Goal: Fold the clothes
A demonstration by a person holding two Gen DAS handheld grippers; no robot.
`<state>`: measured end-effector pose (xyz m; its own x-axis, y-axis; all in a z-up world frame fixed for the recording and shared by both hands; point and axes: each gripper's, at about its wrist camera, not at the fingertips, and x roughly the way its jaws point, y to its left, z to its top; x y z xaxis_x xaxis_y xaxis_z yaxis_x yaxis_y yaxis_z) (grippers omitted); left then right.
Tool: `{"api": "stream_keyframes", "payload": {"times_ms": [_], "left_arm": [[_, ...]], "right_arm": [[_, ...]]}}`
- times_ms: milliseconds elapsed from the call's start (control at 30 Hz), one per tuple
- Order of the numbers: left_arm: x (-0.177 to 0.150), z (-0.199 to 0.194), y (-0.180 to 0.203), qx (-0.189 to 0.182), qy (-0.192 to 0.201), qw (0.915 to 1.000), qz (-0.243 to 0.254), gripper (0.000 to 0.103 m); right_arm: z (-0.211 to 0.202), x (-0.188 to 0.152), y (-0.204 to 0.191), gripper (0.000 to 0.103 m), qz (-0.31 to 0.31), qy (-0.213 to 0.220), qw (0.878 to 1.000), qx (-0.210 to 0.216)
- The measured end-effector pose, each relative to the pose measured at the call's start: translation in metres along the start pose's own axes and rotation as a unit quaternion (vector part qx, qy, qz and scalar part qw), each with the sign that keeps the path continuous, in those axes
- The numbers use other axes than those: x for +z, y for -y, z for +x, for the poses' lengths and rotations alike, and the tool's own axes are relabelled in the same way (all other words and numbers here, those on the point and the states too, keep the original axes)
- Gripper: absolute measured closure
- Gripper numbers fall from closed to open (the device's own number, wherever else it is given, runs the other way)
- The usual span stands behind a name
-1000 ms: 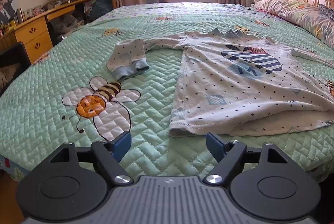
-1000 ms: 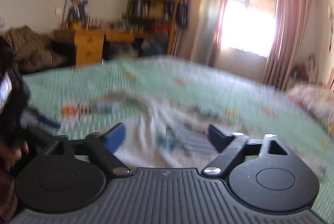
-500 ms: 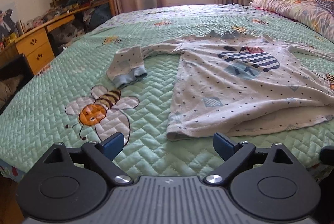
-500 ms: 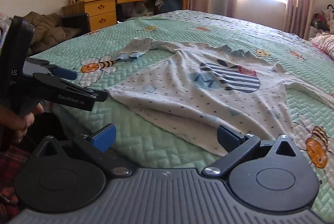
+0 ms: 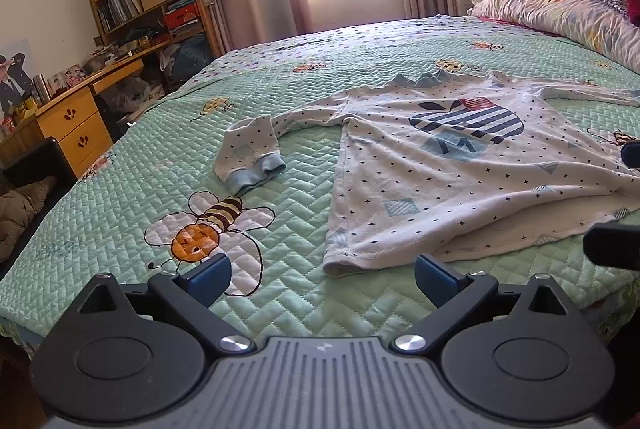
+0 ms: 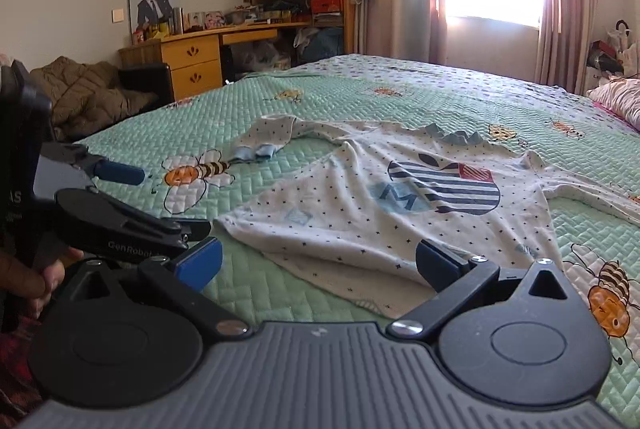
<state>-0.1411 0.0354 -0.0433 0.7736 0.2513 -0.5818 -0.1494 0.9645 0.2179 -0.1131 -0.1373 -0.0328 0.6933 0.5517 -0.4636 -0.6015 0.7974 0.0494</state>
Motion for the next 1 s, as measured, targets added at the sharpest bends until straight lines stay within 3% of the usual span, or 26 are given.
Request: {"api": "stream_keyframes", "payload": {"times_ms": [233, 367, 600, 800, 867, 1000], "left_arm": [[0.004, 0.005, -0.006, 0.016, 0.01, 0.9995, -0.026, 0.004], [0.007, 0.01, -0.009, 0.027, 0.014, 0.9983, -0.05, 0.004], [-0.001, 0.023, -0.015, 0.047, 0.035, 0.9976, -0.037, 0.003], [0.014, 0.05, -0.034, 0.069, 0.049, 0.9926, -0.087, 0.003], [0.021, 0.059, -0.039, 0.072, 0.045, 0.9917, -0.097, 0.003], [0.037, 0.069, -0.048, 0.075, 0.05, 0.9895, -0.113, 0.002]], "right_arm": [[-0.005, 0.008, 0.01, 0.001, 0.008, 0.039, 0.999, -0.002], [-0.01, 0.015, 0.009, 0.001, -0.019, 0.088, 0.996, 0.018], [0.03, 0.029, 0.016, 0.0, -0.018, 0.07, 0.996, 0.06], [0.083, 0.066, 0.018, 0.0, -0.034, 0.065, 0.993, 0.091], [0.098, 0.078, 0.019, 0.0, -0.033, 0.054, 0.994, 0.093], [0.122, 0.11, 0.026, 0.0, -0.033, 0.08, 0.994, 0.071]]}}
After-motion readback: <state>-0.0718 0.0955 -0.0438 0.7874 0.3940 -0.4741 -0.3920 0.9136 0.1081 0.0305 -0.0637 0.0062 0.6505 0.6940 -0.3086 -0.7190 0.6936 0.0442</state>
